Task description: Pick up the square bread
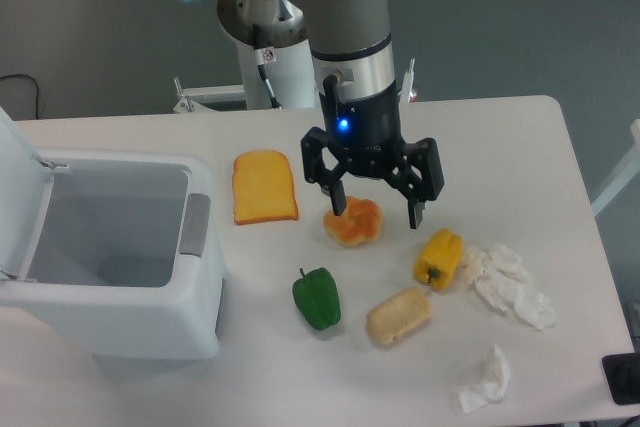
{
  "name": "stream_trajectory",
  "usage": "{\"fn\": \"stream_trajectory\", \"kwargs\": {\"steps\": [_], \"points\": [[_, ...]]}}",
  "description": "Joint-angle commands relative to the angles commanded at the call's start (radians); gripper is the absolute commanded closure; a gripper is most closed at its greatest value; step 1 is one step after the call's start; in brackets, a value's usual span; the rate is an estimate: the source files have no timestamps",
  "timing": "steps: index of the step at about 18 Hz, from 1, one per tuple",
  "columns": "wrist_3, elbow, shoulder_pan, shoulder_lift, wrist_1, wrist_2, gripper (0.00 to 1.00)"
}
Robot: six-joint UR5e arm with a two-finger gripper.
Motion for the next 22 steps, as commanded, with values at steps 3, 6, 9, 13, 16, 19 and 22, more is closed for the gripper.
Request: {"fn": "stream_trajectory", "kwargs": {"steps": [3,6,9,13,16,19,22], "points": [[0.002,-0.005,0.000,0.000,0.000,0.000,0.00],[0.002,-0.005,0.000,0.000,0.002,-0.002,0.00],[0.000,-0.006,0.000,-0.008,0.006,-0.002,0.00],[0.000,-0.006,0.002,-0.012,0.011,-0.005,0.00],[0.000,-0.006,0.002,-0.014,0.015,-0.005,0.00],[-0.006,-0.011,0.002,-0.014,0.015,-0.005,0.00],[-0.006,-0.017,0.002,-0.014,0.015,-0.005,0.00]]}}
